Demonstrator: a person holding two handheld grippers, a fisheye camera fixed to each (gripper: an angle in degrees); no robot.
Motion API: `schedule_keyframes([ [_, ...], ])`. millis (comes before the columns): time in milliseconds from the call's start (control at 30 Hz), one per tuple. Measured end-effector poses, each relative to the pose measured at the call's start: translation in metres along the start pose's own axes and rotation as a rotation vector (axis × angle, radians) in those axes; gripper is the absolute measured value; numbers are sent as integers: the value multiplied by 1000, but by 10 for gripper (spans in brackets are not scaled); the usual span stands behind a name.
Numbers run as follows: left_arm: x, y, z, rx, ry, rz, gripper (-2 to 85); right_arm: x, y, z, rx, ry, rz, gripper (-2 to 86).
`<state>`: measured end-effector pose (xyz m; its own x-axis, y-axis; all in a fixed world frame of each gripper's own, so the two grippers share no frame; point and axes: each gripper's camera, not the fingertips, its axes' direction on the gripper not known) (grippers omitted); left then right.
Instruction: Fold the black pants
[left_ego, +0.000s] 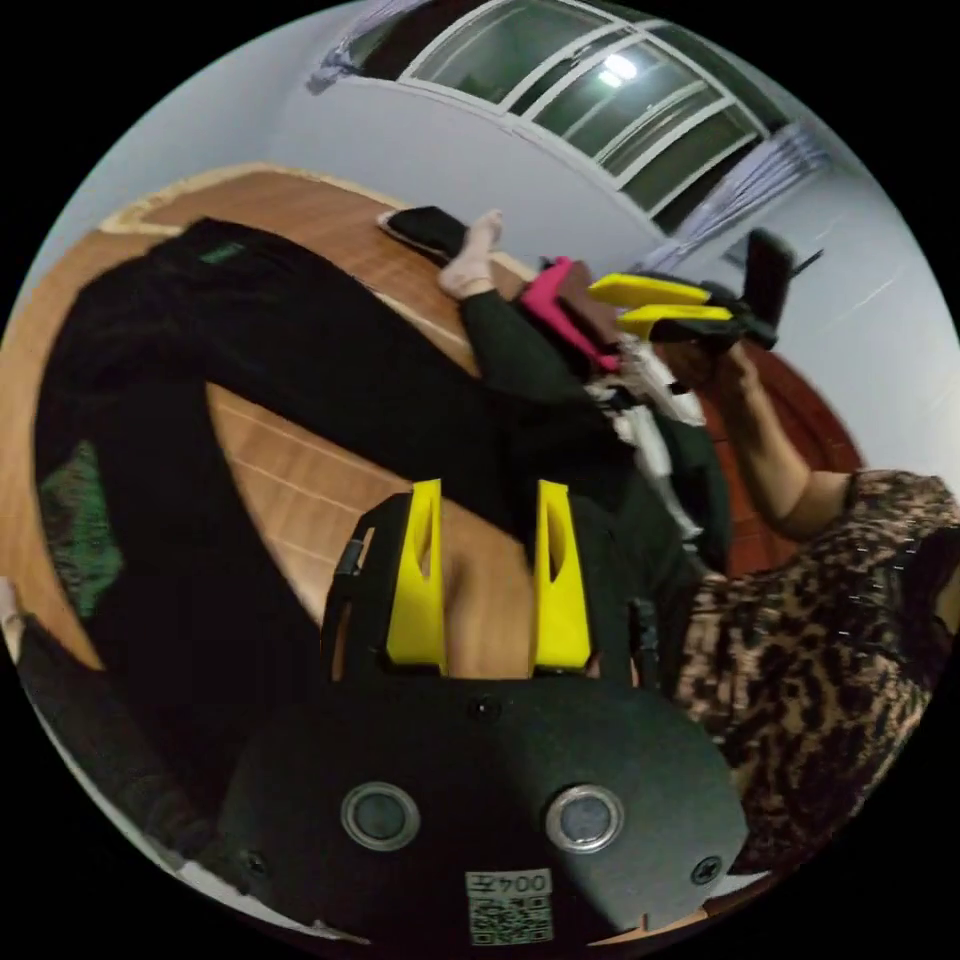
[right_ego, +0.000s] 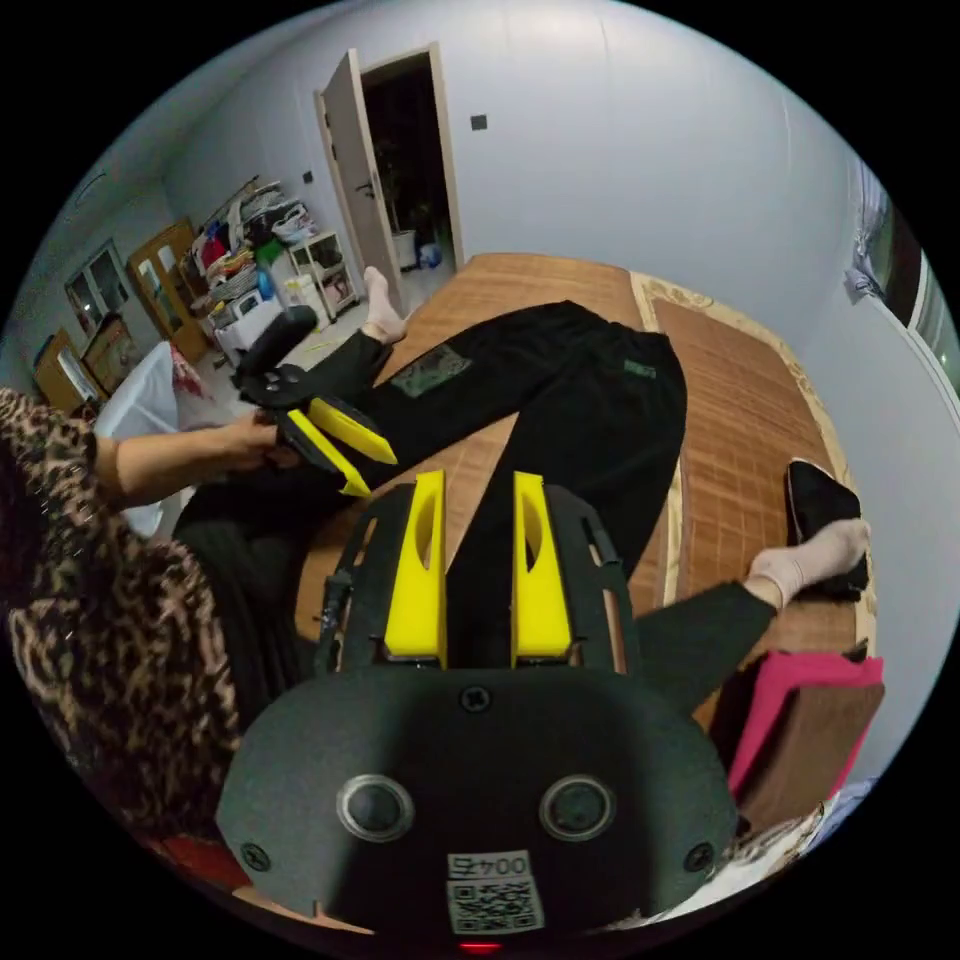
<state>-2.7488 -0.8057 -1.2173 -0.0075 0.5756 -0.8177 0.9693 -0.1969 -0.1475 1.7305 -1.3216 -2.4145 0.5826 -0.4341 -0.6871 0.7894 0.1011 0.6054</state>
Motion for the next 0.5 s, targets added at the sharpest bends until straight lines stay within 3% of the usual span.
schedule_keyframes([
  [33,-12,-2,4,-18,-114,-6,141,7,-12,31,3,27,5,106],
  [233,-78,-7,29,-18,-364,-130,149,60,-28,179,-157,67,234,137],
  [367,-92,-13,53,-74,-440,-121,152,75,-25,228,-183,162,291,143],
  [467,-106,-3,76,-148,-360,-157,157,73,-16,259,-205,227,257,143],
  [500,-102,9,73,-62,-376,-151,159,68,-10,260,-147,251,248,142],
])
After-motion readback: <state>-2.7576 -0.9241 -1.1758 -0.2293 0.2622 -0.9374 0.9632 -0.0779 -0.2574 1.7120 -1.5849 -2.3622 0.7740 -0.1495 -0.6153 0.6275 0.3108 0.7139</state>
